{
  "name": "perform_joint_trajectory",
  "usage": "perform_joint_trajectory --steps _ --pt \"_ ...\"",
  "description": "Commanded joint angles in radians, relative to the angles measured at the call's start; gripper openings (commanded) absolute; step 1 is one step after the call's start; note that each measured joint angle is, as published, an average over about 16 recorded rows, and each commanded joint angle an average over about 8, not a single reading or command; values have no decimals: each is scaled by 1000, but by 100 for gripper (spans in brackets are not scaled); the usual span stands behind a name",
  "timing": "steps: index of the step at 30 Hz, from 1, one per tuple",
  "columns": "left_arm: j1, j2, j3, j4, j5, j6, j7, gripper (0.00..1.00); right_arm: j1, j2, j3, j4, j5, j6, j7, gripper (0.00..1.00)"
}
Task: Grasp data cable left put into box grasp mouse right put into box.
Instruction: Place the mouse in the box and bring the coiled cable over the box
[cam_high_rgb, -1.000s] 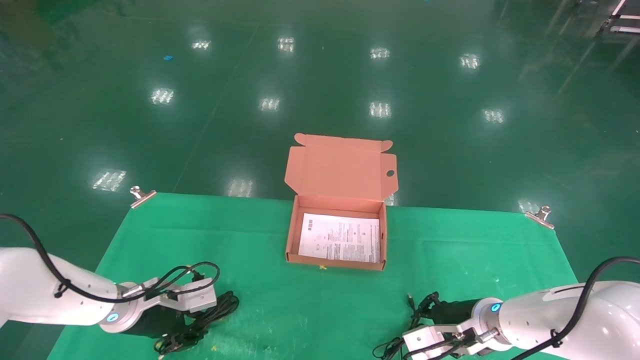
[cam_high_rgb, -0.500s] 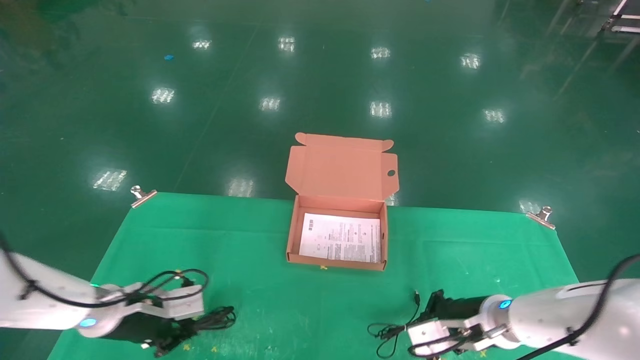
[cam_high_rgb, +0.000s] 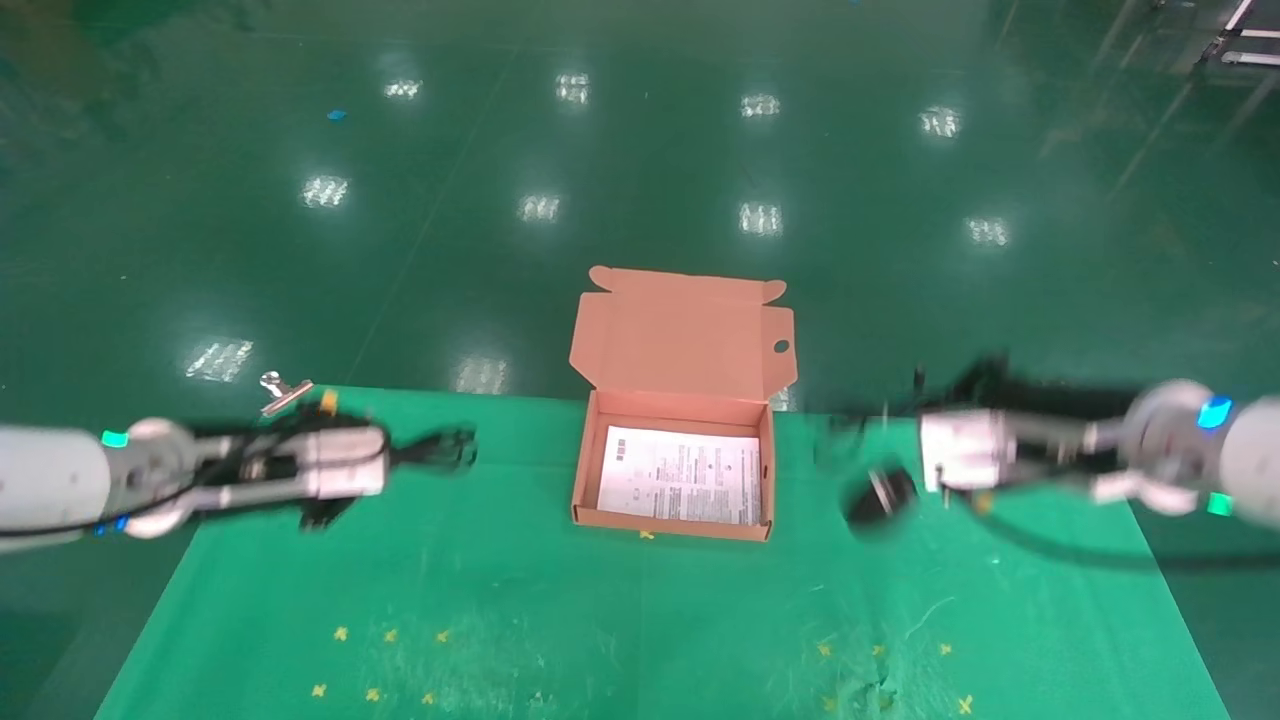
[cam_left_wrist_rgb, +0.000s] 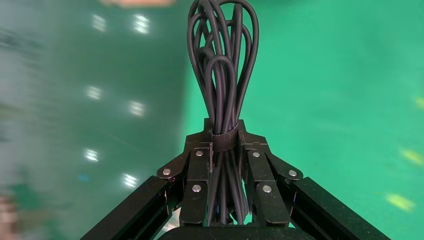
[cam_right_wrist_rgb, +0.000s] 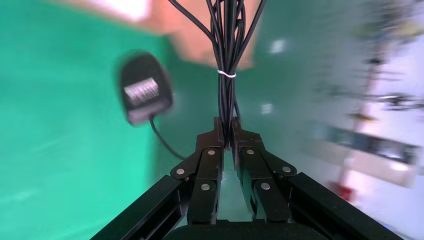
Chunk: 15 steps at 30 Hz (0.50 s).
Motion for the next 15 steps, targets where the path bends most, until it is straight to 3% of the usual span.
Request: perform_joint_trajectory --steps 1,8,15 --pt "-15 -2 -14 -23 6 -37 21 0 36 11 23 3 -4 16 -1 0" --pt "-53 77 -37 -24 5 -154 81 0 117 -90 59 -38 -24 123 -43 0" --pt "-103 183 -28 50 49 -214 105 0 168 -240 56 -180 -30 214 -107 0"
